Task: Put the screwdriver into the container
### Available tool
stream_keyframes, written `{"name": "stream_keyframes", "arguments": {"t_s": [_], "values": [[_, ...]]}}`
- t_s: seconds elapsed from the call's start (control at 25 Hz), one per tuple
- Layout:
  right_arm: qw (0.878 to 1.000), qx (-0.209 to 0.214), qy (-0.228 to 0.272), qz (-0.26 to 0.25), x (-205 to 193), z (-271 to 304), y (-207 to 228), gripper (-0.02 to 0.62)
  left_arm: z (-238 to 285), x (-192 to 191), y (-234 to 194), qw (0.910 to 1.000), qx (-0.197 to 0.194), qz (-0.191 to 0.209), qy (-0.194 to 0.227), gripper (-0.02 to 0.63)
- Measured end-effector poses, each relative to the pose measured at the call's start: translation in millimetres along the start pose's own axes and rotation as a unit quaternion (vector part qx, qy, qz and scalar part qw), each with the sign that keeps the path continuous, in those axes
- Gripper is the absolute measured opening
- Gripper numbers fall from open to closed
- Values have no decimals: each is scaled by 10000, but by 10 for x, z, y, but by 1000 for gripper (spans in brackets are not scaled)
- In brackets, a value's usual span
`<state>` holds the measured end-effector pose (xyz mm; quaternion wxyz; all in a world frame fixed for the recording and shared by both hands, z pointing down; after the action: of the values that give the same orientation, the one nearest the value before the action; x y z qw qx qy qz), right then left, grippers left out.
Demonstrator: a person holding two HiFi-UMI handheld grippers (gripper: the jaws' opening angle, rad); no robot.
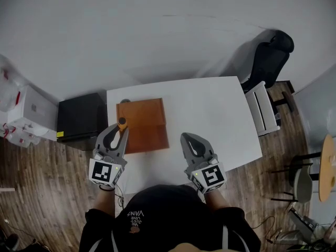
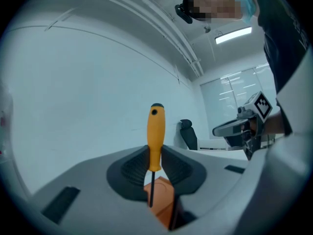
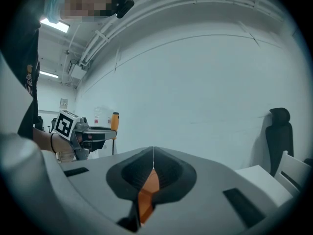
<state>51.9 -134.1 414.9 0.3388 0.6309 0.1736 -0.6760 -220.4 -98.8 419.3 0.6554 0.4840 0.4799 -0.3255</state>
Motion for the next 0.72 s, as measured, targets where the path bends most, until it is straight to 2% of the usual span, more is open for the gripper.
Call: {"name": "stream_keyframes", "arguments": {"t_s": [0.24, 0.48, 0.72], "values": [[9997, -151, -162, 64, -37, -26, 56, 12, 80, -92, 41, 9999, -83, 55, -111, 81], [9999, -141, 23, 86, -57, -12, 92, 12, 168, -213, 85, 9994, -221, 150, -223, 80], [9997, -195, -18, 121, -76, 17, 130, 11, 279, -334, 138, 9976, -445, 243, -476, 80]]}}
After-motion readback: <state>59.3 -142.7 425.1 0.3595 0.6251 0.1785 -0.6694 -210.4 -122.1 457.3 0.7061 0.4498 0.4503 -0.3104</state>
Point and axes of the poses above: the fingertips, and each gripper's own axes: z forward along the fingers, y to its right, x out of its top, the point moved 8 cm from there along -z, backward along the fingers, and after that the axes turned 11 degrees about z, right-handed, at the moved point
